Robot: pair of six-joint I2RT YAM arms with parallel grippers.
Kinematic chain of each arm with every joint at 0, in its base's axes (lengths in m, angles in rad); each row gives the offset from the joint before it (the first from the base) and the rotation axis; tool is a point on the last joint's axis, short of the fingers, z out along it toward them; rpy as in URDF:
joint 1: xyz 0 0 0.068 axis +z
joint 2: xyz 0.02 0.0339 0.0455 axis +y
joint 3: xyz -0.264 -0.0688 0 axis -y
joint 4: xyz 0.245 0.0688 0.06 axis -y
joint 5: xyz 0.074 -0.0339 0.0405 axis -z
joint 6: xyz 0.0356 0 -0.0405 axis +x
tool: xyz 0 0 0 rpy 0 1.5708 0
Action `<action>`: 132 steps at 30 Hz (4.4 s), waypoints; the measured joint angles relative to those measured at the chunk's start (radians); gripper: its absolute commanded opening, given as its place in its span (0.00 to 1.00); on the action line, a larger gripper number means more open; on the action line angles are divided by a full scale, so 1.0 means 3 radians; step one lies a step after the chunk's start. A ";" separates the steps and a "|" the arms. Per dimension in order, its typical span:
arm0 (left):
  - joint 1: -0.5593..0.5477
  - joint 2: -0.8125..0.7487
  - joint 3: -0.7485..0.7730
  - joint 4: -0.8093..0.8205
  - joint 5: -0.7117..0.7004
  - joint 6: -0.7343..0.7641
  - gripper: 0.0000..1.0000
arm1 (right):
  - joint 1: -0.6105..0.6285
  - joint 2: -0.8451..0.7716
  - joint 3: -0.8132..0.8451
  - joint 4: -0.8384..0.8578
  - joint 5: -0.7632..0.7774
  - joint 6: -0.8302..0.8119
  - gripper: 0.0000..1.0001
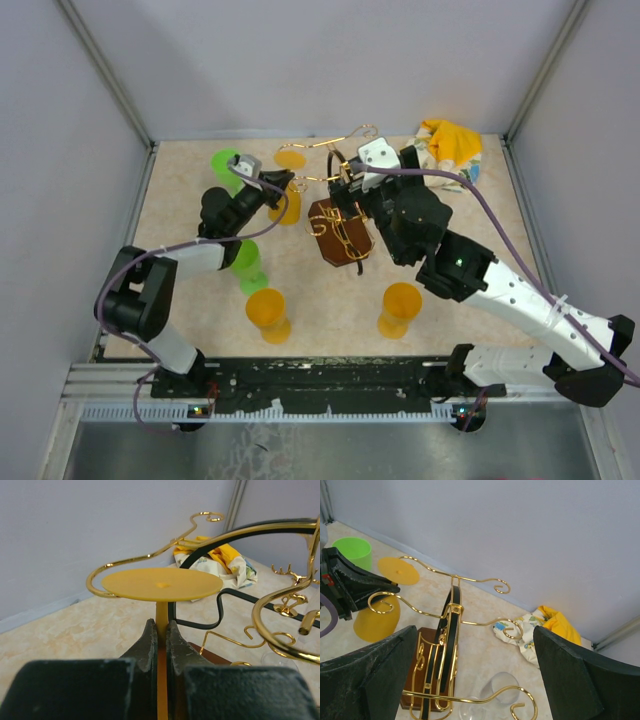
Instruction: Place the wine glass upside down on the wine glass rack
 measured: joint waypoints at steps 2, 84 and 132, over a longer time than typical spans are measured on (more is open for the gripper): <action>-0.0010 0.0072 0.0000 0.0014 0.0010 -0.0013 0.00 | 0.0000 0.0003 0.0000 0.0000 0.0000 -0.0014 0.99; 0.0285 0.0392 0.0058 0.0727 0.0071 -0.0446 0.53 | -0.0005 0.0149 0.0065 -0.0051 0.0055 -0.0045 0.99; 0.0804 -0.0515 0.2533 -0.4072 -0.1114 -0.0118 0.67 | -0.0003 0.0575 0.0772 -0.1115 -0.0547 0.0665 0.99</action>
